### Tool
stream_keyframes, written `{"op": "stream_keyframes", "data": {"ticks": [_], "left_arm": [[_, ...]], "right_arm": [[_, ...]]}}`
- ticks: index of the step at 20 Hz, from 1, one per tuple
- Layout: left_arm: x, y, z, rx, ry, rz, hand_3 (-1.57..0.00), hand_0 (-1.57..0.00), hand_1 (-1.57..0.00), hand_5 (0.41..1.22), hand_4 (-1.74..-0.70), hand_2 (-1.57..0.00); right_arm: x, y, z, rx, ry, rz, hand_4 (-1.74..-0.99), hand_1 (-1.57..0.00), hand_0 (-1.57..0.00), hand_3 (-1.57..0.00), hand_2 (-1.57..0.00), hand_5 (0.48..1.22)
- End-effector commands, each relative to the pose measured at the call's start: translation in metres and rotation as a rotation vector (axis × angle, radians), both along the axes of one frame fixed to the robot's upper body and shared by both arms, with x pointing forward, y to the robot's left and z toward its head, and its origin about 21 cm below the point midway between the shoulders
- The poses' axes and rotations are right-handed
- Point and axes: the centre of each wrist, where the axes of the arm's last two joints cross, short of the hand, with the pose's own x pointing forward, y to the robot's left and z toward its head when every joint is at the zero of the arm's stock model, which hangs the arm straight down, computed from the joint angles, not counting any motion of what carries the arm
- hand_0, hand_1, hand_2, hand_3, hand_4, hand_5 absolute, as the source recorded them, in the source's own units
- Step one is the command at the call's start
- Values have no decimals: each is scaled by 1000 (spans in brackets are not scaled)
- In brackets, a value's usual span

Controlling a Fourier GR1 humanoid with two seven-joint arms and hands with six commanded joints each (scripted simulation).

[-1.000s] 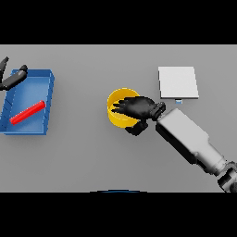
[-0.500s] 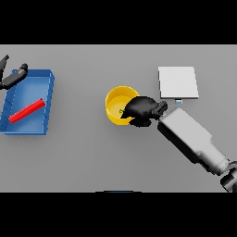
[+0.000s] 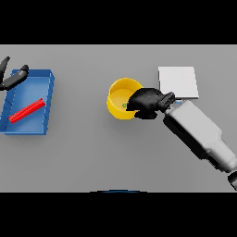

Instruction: Pick up the red beaker and tilt it to pour out 1 green nut into yellow bowl. Pick up the yellow bowl and place it on the metallic measuring scale.

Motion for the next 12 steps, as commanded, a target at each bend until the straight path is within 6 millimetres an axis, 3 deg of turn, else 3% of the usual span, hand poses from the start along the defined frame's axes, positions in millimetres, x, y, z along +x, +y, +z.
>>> {"op": "stream_keyframes", "data": {"ticks": [1, 4, 7, 12], "left_arm": [[-2, 0, 0, 2, -8, -7, 1, 1, 1, 705, -770, 1], [2, 2, 5, -16, -11, 9, 1, 1, 1, 702, -782, 1], [0, 1, 3, -37, -18, 3, 1, 1, 1, 702, -798, 1], [-2, 4, 10, -47, -8, 6, 1, 1, 1, 717, -820, 1]], "right_arm": [[-2, -2, 2, -5, 0, -2, -1734, -1550, -1551, -1157, -1481, 1216], [-6, -10, 16, -15, -53, -37, -1737, -1560, -1561, -1215, -1433, 1219], [-15, -19, 20, -21, -71, -46, -1739, -1566, -1566, -1182, -1491, 1219], [-1, -44, 41, -19, -137, -154, -1740, -1569, -1545, -1183, -1487, 1220]]}}
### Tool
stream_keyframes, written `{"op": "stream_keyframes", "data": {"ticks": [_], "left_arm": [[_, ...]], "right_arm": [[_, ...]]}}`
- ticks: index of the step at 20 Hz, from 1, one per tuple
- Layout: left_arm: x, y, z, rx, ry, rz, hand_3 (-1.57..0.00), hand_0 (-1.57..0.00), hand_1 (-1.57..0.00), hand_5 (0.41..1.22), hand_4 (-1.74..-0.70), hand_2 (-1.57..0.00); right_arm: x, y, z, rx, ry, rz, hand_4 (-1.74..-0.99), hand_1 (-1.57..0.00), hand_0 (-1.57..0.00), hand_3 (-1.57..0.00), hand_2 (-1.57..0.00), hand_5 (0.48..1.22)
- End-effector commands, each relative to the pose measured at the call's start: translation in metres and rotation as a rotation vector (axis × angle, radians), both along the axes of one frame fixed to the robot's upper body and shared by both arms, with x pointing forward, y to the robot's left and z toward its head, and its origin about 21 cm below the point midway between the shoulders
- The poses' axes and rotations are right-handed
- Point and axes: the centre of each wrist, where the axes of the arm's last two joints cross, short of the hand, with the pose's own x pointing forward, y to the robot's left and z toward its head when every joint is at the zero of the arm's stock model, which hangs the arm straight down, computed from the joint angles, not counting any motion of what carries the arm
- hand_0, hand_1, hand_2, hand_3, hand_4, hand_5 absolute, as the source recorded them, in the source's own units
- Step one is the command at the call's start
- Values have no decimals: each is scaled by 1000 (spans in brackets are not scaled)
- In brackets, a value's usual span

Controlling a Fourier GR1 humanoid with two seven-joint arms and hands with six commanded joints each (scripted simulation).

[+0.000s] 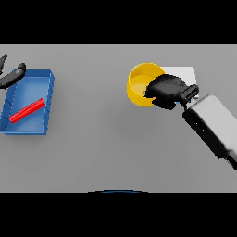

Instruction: Pick up the red beaker and tilt it to pour out 1 green nut into yellow bowl. Pick up the yellow bowl and place it on the metallic measuring scale.

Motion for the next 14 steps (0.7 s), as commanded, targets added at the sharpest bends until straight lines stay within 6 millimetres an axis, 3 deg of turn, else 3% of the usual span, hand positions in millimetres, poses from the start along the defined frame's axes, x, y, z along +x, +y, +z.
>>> {"op": "stream_keyframes", "data": {"ticks": [1, 7, 14], "left_arm": [[-1, 1, 2, -9, -3, 5, 1, 1, 1, 723, -826, 1], [-3, -7, 4, -9, 17, 14, 1, 1, 1, 746, -849, 1], [-6, -6, 6, -7, 31, 42, 1, 1, 1, 773, -862, 1]], "right_arm": [[4, -6, 3, 12, -23, -13, -1741, -1570, -1550, -1174, -1504, 1220], [32, -42, 6, 28, -111, -137, -1741, -1571, -1565, -1154, -1548, 1221], [53, -76, -12, 39, -107, -275, -1741, -1571, -1570, -1170, -1517, 1221]]}}
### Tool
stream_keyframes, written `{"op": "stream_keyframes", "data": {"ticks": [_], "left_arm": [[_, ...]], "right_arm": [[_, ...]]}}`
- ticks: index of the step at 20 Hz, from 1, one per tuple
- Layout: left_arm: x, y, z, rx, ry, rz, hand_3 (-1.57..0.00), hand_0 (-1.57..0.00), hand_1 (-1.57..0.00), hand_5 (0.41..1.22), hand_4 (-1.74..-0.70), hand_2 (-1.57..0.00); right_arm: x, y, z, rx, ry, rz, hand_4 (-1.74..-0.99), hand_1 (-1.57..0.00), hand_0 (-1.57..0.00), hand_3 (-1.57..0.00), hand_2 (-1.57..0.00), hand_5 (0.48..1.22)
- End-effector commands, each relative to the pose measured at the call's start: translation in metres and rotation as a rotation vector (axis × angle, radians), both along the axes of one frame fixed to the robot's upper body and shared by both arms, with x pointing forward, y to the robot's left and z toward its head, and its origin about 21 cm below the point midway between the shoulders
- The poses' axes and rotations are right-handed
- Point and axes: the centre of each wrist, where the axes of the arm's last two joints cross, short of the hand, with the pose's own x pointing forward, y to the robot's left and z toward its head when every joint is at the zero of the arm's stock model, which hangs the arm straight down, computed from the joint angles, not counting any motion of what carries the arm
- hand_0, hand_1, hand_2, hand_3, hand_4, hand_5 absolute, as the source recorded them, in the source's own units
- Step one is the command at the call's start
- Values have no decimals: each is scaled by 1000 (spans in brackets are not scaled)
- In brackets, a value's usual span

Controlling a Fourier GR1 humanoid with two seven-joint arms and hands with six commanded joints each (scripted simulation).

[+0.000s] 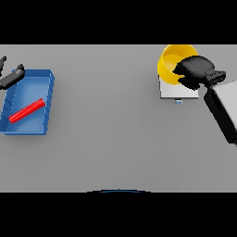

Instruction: Pick up the red beaker and tilt it to pour out 1 green nut into yellow bowl. Pick up the yellow bowl and place it on the metallic measuring scale.

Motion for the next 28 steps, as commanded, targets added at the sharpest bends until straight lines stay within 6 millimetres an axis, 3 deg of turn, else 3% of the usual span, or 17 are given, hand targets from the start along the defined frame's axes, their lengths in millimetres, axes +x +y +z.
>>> {"op": "stream_keyframes", "data": {"ticks": [1, 5, 14, 16, 17, 19, 22, 25, 28], "left_arm": [[0, 1, 1, 0, 3, -3, 1, 1, 1, 779, -865, 1], [4, -9, -4, 13, 12, -2, 1, 1, 1, 802, -858, 1], [3, -2, -5, 14, 11, -5, 1, 1, 1, 783, -844, 1], [3, -1, -1, 16, 15, -2, 1, 1, 1, 779, -838, 1], [3, -1, -2, 16, 22, -4, 1, 1, 1, 775, -836, 1], [4, -5, -3, 7, 19, -14, 1, 1, 1, 774, -836, 1], [5, -4, -3, 0, 11, -5, 1, 1, 1, 764, -839, 1], [3, -5, -4, 11, 27, -7, 1, 1, 1, 754, -831, 1], [5, -7, -2, 2, 15, -6, 1, 1, 1, 752, -835, 1]], "right_arm": [[3, -2, -6, 5, 2, -21, -1741, -1571, -1570, -1181, -1500, 1221], [6, -11, -24, 18, 30, -38, -1741, -1571, -1571, -1317, -1413, 1221], [10, -19, -39, 22, 73, -61, -1741, -1571, -1571, -1448, -1374, 1221], [10, -21, -41, 23, 79, -77, -1741, -1496, -1565, -1249, -1437, 1221], [9, -21, -42, 21, 83, -80, -1682, -1428, -1558, -1110, -1343, 1221], [11, -21, -38, 42, 93, -94, -1592, -1125, -1335, -816, -1007, 1074], [11, -21, -41, 75, 131, -117, -1513, -673, -757, -476, -579, 923], [10, -21, -41, 63, 142, -125, -1476, -380, -387, -258, -300, 847], [10, -19, -39, 46, 141, -115, -1435, -194, -198, -131, -153, 817]]}}
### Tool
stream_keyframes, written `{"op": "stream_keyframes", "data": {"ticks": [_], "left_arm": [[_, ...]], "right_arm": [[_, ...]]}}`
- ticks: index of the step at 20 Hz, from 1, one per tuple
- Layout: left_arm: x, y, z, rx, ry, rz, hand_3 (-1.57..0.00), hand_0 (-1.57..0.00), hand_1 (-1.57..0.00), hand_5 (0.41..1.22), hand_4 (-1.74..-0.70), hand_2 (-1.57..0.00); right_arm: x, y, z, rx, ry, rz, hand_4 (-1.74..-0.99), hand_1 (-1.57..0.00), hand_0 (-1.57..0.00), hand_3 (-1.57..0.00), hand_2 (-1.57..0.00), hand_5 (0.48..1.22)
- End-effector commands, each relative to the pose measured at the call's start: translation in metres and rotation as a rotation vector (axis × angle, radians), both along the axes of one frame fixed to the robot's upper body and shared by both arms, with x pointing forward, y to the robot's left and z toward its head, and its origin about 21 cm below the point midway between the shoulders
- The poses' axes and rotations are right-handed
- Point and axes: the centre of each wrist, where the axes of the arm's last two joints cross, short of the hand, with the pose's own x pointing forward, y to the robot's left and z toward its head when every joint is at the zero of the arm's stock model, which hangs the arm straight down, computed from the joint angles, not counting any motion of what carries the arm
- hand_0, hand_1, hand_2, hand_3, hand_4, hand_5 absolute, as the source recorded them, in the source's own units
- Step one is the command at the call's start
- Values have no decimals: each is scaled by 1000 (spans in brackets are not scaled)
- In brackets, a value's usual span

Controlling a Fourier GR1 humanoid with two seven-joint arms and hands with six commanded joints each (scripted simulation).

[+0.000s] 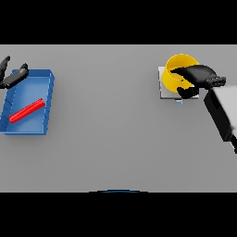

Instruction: Pick up the red beaker and tilt it to pour out 1 green nut into yellow bowl. Pick up the yellow bowl and place it on the metallic measuring scale.

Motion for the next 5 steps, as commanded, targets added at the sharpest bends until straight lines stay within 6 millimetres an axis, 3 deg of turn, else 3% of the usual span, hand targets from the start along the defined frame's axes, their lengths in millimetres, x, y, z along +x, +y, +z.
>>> {"op": "stream_keyframes", "data": {"ticks": [1, 5], "left_arm": [[0, 0, 0, -1, 2, 0, 1, 1, 1, 753, -836, 1], [-2, 5, 2, 10, -10, -4, 1, 1, 1, 760, -833, 1]], "right_arm": [[2, 2, 3, -12, -1, -1, -1422, -155, -158, -105, -122, 811], [0, -1, 3, -27, 29, -17, -1390, -63, -64, -42, -50, 779]]}}
